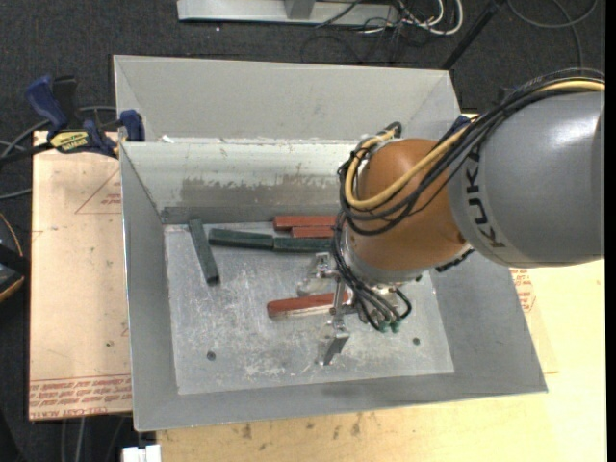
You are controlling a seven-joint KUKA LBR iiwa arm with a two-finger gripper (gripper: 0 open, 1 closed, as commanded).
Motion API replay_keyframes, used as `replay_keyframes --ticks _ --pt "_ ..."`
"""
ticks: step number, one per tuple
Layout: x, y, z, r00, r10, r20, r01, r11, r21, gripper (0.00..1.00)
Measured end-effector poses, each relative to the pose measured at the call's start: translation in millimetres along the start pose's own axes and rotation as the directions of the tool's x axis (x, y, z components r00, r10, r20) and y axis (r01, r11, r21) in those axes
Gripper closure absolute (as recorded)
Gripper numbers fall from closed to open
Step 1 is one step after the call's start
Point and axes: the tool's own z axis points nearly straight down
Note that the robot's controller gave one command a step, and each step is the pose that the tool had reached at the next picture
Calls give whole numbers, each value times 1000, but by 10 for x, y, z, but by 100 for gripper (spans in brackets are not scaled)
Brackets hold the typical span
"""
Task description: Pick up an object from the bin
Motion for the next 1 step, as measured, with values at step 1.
replay_keyframes --ticks 1 --pt "-1147 -221 811 995 99 -2 -99 995 -2 100"
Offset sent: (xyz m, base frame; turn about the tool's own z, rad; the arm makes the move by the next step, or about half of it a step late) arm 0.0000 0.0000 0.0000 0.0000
